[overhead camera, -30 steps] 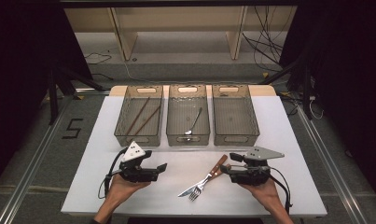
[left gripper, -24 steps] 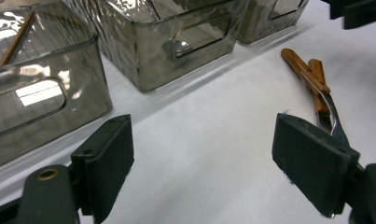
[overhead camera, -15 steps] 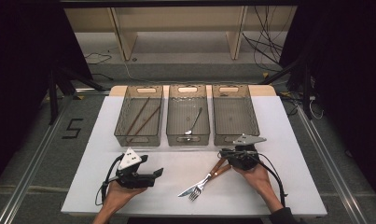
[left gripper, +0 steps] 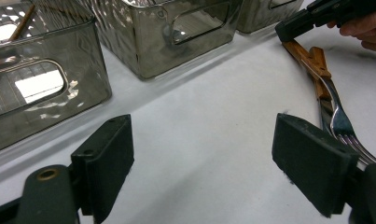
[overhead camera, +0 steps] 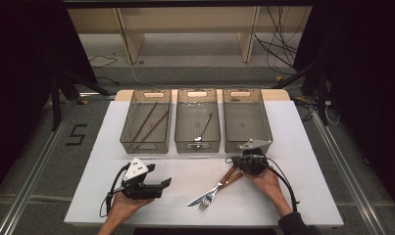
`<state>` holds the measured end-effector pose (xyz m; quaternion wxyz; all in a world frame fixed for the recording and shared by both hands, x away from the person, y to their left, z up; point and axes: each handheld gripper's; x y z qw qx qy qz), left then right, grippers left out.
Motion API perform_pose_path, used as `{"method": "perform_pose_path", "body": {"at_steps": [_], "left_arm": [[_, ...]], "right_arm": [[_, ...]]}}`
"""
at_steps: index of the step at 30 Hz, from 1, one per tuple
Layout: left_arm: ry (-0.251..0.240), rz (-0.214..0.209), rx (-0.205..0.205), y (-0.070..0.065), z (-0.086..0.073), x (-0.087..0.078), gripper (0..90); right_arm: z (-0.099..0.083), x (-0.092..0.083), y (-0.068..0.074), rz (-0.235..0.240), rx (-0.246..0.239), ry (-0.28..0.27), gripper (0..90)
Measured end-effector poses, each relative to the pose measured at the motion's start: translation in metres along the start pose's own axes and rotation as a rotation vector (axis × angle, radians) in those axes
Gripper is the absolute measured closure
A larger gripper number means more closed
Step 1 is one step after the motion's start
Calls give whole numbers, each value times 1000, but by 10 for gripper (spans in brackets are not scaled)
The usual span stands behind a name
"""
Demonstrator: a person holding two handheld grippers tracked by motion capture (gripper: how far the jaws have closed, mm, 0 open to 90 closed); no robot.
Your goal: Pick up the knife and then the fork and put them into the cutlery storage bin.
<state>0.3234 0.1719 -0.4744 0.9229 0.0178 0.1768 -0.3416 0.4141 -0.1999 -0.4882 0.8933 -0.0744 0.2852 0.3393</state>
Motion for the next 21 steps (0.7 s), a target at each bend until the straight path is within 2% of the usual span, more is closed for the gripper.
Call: {"method": "perform_pose_path", "body": {"at_steps": [4,7,15,21], "left_arm": [[10,0,3,0,-1,1,203],[8,0,10,-1,0,1,203],[7,1,10,-1,0,0,203],[4,4,8,0,0,-1,203]], "right_arm": [[1,4,-1,-6,-20,14,900],[2,6,-2,-7,-12,22,900],[-1,-7,3,-21,-18,88,900],[-8,-19,6,-13,-13,107,900]]}}
Point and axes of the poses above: each handheld gripper's, and its own axes: x roughly forward along the jaws, z roughly out of its top, y roughly to its left, and after that the axes turned 10 degrees about -y, right-handed
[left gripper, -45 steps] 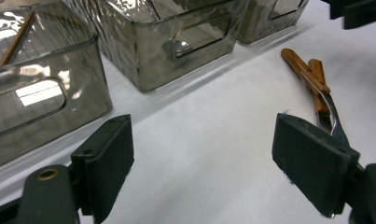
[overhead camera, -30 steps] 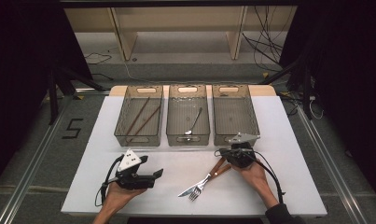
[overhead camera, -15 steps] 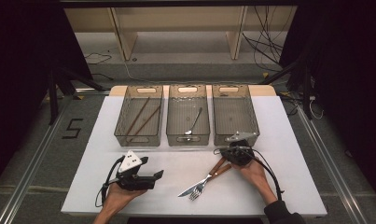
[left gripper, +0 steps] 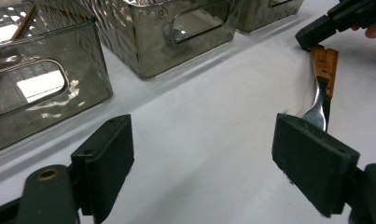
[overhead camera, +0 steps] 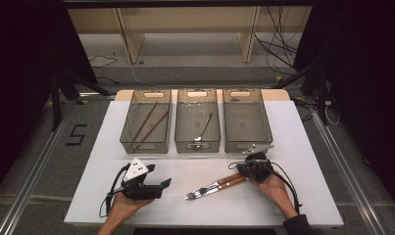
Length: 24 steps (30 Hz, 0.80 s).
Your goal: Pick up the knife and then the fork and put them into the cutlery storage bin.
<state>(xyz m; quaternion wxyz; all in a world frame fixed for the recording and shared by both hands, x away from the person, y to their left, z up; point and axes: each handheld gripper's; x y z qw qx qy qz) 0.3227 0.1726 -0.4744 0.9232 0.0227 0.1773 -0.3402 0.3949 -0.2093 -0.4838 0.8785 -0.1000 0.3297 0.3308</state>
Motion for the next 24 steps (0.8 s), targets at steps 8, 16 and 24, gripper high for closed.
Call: {"method": "perform_pose_path", "body": {"at_steps": [8,16,24], "left_arm": [[-5,4,-2,0,0,0,203],[-18,6,-6,1,1,-3,203],[-10,6,-3,2,0,-2,203]], "right_arm": [[-12,-15,6,11,11,16,900],[-22,-32,14,29,20,14,900],[-24,-36,17,21,8,15,900]]}}
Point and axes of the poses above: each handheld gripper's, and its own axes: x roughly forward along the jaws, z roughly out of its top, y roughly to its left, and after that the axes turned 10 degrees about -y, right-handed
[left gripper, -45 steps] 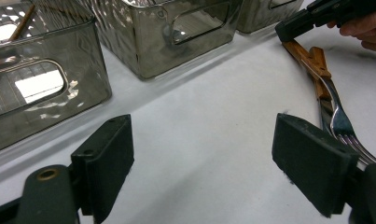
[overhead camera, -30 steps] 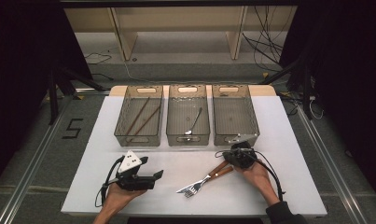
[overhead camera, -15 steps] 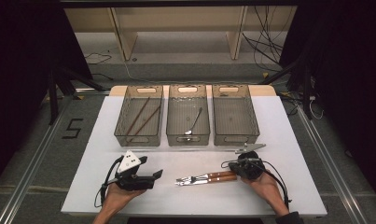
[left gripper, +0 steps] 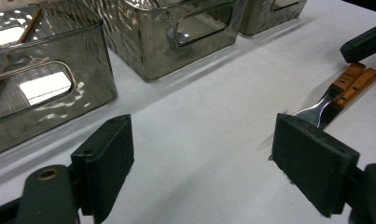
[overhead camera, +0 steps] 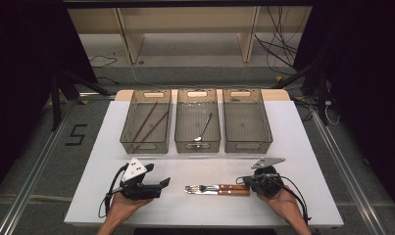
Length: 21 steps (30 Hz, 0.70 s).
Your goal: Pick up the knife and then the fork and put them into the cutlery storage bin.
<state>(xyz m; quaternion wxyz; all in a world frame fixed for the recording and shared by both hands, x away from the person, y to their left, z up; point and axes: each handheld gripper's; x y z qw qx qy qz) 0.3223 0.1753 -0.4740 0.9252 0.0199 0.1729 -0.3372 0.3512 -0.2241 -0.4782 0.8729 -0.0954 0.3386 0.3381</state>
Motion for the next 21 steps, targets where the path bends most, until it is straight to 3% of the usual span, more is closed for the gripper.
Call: {"method": "perform_pose_path", "body": {"at_steps": [7,12,17,21], "left_arm": [[-16,5,-4,1,0,-2,203],[-28,5,-8,3,0,-3,202],[-41,3,-13,4,0,-4,202],[-43,3,-14,4,0,-4,202]], "right_arm": [[3,1,-1,3,-16,0,895],[14,-10,2,56,-66,-47,713],[24,-13,13,139,-142,-36,499],[31,-10,22,165,-196,-24,428]]}}
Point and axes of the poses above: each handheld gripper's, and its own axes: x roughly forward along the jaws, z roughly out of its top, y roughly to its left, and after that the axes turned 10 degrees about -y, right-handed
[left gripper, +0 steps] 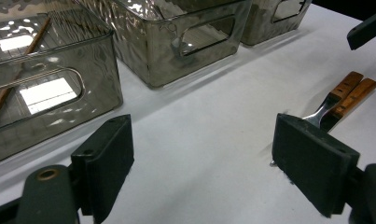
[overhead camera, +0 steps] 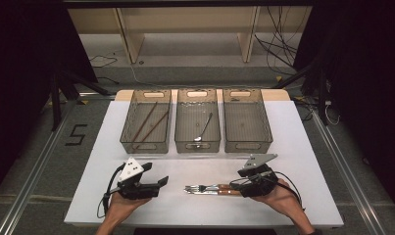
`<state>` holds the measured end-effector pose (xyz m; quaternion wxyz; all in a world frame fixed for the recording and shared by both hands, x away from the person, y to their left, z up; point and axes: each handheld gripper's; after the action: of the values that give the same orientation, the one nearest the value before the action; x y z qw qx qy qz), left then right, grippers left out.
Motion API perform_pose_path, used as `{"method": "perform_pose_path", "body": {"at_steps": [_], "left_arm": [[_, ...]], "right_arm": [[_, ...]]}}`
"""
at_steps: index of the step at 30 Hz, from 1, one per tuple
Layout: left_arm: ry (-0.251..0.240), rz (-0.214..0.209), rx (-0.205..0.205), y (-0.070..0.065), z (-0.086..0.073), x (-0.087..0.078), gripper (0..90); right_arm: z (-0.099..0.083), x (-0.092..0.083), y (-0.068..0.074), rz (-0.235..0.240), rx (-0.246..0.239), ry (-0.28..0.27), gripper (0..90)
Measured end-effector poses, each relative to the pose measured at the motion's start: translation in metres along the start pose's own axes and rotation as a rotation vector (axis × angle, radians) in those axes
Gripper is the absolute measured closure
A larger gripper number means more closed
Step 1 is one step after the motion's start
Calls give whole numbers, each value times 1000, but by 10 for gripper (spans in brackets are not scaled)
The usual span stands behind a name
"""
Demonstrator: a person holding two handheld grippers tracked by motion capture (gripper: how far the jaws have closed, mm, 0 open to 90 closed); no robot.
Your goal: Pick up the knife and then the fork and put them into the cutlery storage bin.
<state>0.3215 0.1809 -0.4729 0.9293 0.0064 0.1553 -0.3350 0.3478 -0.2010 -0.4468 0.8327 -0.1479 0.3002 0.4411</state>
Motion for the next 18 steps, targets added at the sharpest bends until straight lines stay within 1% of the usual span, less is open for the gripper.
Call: {"method": "perform_pose_path", "body": {"at_steps": [3,6,8,11,15,16,18], "left_arm": [[0,0,-1,0,0,0,202],[0,2,-2,0,0,0,202],[0,3,0,1,0,0,202],[1,4,2,1,-1,0,202],[-1,5,1,1,-1,0,202],[-1,5,1,0,-1,0,202],[-1,4,2,0,-1,0,202]], "right_arm": [[6,5,3,16,-33,20,398],[11,11,5,36,-53,39,372],[13,16,7,47,-64,58,371],[14,23,7,59,-81,82,393],[15,31,8,76,-103,132,433],[15,34,8,72,-114,138,448],[16,37,9,71,-112,155,471]]}}
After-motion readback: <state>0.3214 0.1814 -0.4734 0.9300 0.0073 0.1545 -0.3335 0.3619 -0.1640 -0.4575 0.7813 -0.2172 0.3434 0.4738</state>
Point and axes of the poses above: each handheld gripper's, and its own axes: x roughly forward along the jaws, z roughly out of its top, y roughly to its left, and after that the axes turned 10 degrees about -y, right-handed
